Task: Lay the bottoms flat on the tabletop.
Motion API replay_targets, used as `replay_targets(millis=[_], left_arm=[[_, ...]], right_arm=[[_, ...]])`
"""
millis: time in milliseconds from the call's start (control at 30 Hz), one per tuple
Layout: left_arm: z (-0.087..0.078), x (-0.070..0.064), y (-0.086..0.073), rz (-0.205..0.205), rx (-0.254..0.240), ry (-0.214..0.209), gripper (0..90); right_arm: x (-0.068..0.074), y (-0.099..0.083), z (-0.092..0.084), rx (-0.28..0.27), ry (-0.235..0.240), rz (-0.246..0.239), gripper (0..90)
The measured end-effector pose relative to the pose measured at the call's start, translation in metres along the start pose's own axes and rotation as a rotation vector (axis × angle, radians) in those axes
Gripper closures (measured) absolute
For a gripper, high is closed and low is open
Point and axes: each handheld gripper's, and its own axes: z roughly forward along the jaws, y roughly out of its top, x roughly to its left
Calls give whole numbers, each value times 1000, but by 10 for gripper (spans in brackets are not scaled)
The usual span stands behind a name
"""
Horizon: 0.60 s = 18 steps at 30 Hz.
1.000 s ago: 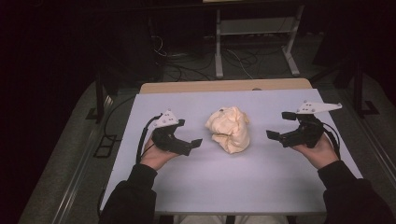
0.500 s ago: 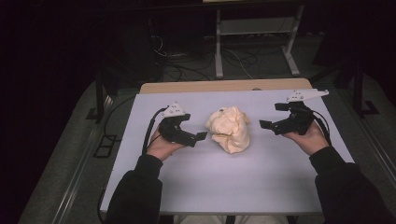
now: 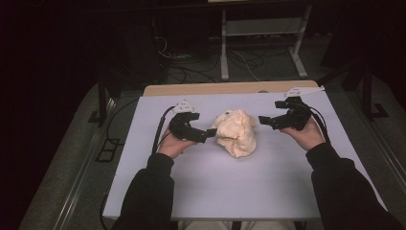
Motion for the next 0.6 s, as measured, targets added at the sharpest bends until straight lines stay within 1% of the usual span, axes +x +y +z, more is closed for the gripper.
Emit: replay_targets(millis=[167, 333, 400, 433, 467, 500, 533, 567, 600], left_arm=[[5, 11, -4, -33, -7, 12, 0], [11, 23, -9, -73, -21, 27, 0], [14, 28, -12, -85, -15, 34, 0], [14, 28, -12, -85, -15, 34, 0], [16, 33, -14, -97, -18, 39, 0], [16, 33, -14, -97, -18, 39, 0], [19, 38, -17, -112, -21, 44, 0], [19, 38, -17, -112, -21, 44, 0], [23, 41, -19, -129, -23, 44, 0]], right_arm=[[-2, 1, 10, 2, 4, 22, 0], [-4, 1, 19, -12, 0, 41, 0], [-5, 1, 22, -12, -2, 49, 0], [-5, 0, 24, -12, -3, 53, 0], [-5, 0, 25, -14, -4, 55, 0], [-5, 0, 25, -14, -4, 55, 0], [-5, -1, 28, -13, 0, 61, 0], [-5, -1, 29, -11, 0, 63, 0], [-5, -2, 31, -8, 2, 63, 0]])
